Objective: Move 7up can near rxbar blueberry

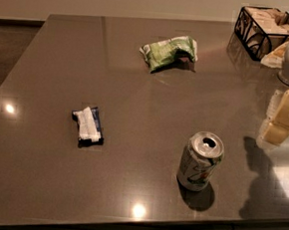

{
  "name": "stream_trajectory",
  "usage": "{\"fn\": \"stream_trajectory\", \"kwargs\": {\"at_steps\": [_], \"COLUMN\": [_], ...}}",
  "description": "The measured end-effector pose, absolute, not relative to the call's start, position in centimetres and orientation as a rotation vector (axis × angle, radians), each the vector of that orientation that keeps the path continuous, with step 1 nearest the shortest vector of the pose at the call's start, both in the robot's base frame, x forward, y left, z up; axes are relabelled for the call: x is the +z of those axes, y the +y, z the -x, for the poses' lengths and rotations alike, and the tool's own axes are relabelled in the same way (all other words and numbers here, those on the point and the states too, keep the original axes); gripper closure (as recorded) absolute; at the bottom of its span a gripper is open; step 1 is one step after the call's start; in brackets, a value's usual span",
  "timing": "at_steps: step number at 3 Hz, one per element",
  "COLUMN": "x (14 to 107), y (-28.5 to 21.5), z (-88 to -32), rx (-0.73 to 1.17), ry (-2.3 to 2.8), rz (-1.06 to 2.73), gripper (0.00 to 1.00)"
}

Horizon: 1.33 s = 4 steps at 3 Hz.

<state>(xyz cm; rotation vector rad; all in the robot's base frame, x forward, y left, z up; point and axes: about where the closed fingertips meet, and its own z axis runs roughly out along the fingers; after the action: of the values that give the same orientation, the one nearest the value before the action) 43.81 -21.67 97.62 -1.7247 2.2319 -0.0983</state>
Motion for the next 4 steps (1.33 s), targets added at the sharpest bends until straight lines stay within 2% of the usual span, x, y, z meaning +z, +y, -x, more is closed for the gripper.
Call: {"fn": "stream_trajectory", "kwargs": {"at_steps": [2, 3, 4], "x": [97.6, 96.8, 95.6], "y": [-21.2, -20.2, -17.6], "z": [-43.4, -41.8, -39.8], "rx": [-0.090, -0.005, 0.160], "ry": [2.206, 2.132, 2.019], "rz": [1.745, 1.782, 1.815], "gripper": [0.00, 0.00, 0.00]}}
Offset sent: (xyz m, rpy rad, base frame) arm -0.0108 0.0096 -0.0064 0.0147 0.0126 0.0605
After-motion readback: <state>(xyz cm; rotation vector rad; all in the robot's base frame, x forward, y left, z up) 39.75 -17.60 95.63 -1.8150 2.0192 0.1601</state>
